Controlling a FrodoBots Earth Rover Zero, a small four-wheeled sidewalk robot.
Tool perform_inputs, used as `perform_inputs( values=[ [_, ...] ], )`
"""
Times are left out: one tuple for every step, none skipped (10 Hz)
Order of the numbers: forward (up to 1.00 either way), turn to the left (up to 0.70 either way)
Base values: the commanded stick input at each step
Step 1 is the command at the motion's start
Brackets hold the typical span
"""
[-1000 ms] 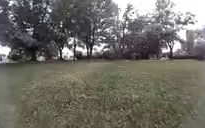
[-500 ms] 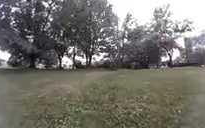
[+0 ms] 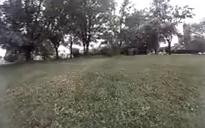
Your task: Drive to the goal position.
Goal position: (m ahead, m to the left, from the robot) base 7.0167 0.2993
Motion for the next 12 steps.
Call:
perform_inputs(
  values=[
    [0.5, 0.0],
    [0.5, 0.0],
    [0.5, 0.0],
    [0.5, 0.0],
    [0.5, 0.0],
    [0.5, 0.0],
    [0.5, 0.0],
    [0.5, 0.0],
    [0.5, 0.0],
    [0.5, 0.0],
    [0.5, 0.0],
    [0.5, 0.0]
  ],
)
